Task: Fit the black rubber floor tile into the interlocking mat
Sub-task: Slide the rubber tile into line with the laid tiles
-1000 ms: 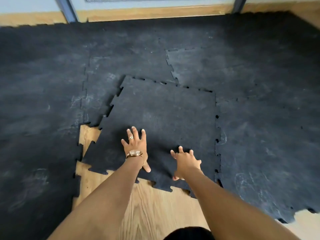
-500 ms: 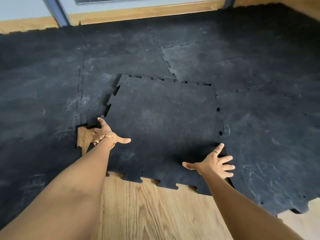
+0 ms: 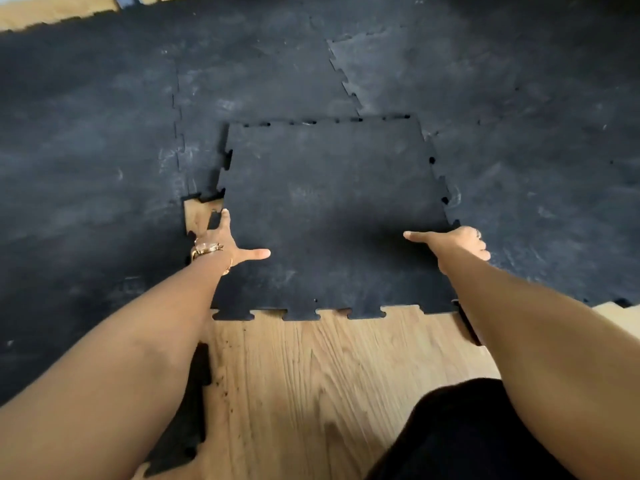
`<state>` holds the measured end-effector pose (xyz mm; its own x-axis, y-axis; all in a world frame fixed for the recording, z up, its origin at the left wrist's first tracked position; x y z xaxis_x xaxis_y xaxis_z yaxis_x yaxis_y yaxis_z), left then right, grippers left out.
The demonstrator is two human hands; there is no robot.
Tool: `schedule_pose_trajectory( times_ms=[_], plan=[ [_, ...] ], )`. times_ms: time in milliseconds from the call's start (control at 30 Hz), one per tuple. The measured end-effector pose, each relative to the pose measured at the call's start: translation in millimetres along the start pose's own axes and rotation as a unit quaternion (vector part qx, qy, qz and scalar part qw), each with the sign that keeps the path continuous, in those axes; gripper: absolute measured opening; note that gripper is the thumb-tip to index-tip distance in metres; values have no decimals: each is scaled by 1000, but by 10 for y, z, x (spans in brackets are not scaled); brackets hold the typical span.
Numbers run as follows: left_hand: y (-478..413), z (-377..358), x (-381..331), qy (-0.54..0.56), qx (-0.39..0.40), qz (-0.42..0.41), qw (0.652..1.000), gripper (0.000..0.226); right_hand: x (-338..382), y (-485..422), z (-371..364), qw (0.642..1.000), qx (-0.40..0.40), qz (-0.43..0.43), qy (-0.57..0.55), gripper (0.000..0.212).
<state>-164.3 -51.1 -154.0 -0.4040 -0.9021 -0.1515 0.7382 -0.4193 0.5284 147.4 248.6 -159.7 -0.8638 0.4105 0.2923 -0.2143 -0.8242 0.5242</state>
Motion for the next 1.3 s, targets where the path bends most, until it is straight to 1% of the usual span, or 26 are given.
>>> schedule_pose_trajectory(
  times_ms=[67, 100, 200, 233, 367, 433, 533, 633, 767, 867, 1000, 1167, 1300],
  plan=[
    [237, -40, 163, 13, 9, 16, 1000, 136, -79, 73, -13, 998, 37, -4, -40, 129],
    [357, -60, 255, 22, 10, 26, 999, 136, -133, 109, -40, 997, 55, -7, -51, 126],
    [736, -266, 518, 60, 8, 59, 996, 136, -271, 171, -91, 996, 84, 0, -24, 102],
    [869, -396, 576, 72, 11, 71, 995, 136, -312, 172, -98, 996, 88, 7, -8, 100],
    [1094, -836, 620, 74, 28, 108, 991, 135, -483, 143, -78, 996, 72, 31, 32, 108],
    [1090, -839, 598, 62, 34, 113, 991, 135, -575, 162, -65, 997, 64, 37, 39, 111],
    [1169, -829, 616, 49, 31, 115, 992, 136, -649, 200, -36, 995, 72, 48, 53, 114],
    [1356, -974, 637, 75, 39, 114, 990, 135, -645, 195, 44, 992, 79, 60, 79, 119],
    [1427, -995, 681, 93, 41, 113, 988, 138, -644, 237, 85, 987, 67, 94, 112, 118],
    [1447, -952, 727, 96, 40, 110, 988, 139, -700, 258, 66, 985, 69, 103, 123, 114],
    [1466, -1001, 751, 126, 38, 116, 985, 138, -701, 253, 71, 986, 52, 114, 106, 110],
    [1420, -1018, 748, 131, 23, 113, 985, 135, -702, 292, 70, 989, 16, 136, 57, 116],
    [1406, -962, 773, 141, 22, 113, 983, 135, -706, 277, 48, 991, 20, 119, 56, 119]
  ],
)
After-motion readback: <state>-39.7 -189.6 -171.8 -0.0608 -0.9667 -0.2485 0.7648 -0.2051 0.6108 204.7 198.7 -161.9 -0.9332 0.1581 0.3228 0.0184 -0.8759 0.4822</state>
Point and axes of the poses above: each hand's wrist, its own y-axis away from the middle knuckle, its own z-axis out of the back of the hand, x = y × z, the point moved 6 cm from there along -y, towards the middle knuckle, and after that the axes turned 9 degrees about -z, right-handed, at the moved point
